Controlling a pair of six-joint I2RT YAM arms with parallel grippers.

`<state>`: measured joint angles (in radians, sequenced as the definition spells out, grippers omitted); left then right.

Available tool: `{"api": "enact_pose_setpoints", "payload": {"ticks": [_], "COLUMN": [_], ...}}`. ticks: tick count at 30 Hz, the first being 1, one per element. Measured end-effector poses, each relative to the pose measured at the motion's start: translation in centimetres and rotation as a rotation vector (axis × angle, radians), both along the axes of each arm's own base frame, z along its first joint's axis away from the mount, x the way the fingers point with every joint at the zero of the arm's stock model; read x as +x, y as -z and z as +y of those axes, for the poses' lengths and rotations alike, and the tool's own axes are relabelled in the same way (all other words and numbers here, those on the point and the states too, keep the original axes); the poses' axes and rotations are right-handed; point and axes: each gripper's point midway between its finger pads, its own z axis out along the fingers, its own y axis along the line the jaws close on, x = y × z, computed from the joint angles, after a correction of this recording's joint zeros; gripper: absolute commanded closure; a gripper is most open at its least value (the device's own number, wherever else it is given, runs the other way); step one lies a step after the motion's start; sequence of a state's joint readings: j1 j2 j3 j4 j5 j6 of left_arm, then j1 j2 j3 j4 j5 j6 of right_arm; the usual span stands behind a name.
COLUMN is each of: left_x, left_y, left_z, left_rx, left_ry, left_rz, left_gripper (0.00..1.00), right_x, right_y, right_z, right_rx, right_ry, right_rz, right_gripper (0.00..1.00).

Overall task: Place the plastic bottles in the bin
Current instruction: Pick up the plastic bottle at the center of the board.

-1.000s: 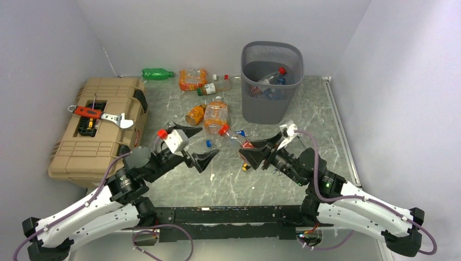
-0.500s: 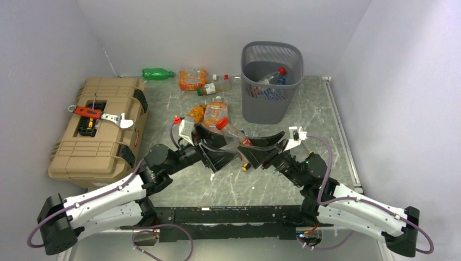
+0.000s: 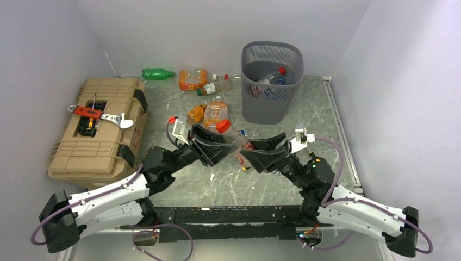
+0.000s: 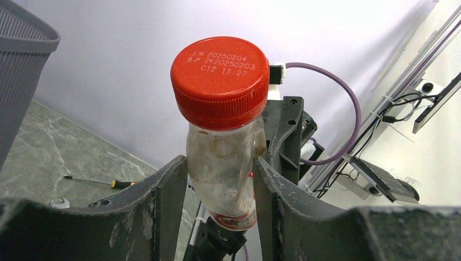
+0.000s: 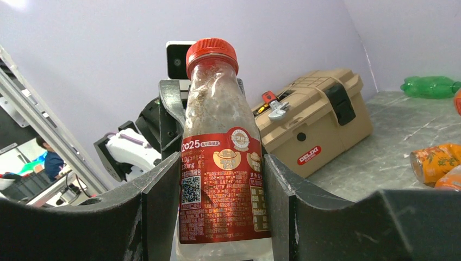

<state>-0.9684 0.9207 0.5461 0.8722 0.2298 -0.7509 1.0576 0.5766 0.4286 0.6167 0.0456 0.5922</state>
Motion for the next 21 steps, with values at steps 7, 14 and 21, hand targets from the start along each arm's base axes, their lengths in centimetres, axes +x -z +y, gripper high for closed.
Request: {"api": "enact_pose_setpoints", "payload": {"ticks": [7,14,21], "left_x": [0.1,0.2,-0.6], "left_y": [-0.1,0.0,-0.2], "left_z": [-0.1,-0.1,1.0], "left_rx": [-0.005,0.002,0.063], "left_ry": [-0.002,-0.004,-0.030], "left_rz": [-0.007,-0.017,-0.060], "left_gripper": [0.67,0.86,1.00], "right_x": [-0.2,-0.1,0.2], "right_y": [0.2,0.3,0.9], "right_z": [0.5,0.6,0.4], "right_rx": [0.005,-0.021,-0.174], "right_ry": [-0.027,-0.025,0.004], "right_rz": [0.009,0.020,0.076], "right_gripper": [1.00,0.34,0.10]}}
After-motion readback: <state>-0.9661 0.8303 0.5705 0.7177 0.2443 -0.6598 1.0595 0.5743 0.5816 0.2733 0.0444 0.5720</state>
